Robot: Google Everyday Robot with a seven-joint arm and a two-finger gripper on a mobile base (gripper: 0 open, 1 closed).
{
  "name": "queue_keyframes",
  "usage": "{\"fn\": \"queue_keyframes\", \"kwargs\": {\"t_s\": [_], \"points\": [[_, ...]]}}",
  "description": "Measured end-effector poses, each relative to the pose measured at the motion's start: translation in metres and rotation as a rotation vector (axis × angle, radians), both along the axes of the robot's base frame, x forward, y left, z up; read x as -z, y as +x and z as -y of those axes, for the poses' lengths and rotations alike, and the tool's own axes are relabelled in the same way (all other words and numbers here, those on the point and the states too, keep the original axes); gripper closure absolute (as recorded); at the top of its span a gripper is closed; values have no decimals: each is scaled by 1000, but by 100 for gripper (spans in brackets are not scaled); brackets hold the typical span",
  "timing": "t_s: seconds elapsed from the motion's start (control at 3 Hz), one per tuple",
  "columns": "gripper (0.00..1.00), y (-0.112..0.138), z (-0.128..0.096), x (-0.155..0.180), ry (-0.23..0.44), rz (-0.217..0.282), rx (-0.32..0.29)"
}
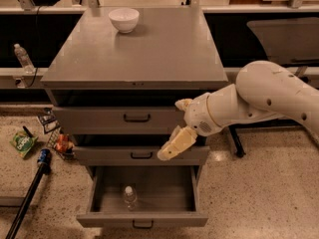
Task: Pick water bottle from bottom drawer and place on counter
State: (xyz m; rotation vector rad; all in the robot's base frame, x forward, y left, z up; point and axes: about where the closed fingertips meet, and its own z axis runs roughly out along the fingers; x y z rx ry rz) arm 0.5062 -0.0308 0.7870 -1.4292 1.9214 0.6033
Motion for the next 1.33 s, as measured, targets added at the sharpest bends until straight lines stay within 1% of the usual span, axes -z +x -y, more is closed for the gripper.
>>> {"fn": "queue_keyframes", "kwargs": {"t_s": [0.33,0.67,1.0,1.33], "points": [[0,1,1,50,84,-5,37],[0,11,5,103,134,48,49],[0,17,3,169,122,59,32],[0,19,0,234,103,7,59]]}}
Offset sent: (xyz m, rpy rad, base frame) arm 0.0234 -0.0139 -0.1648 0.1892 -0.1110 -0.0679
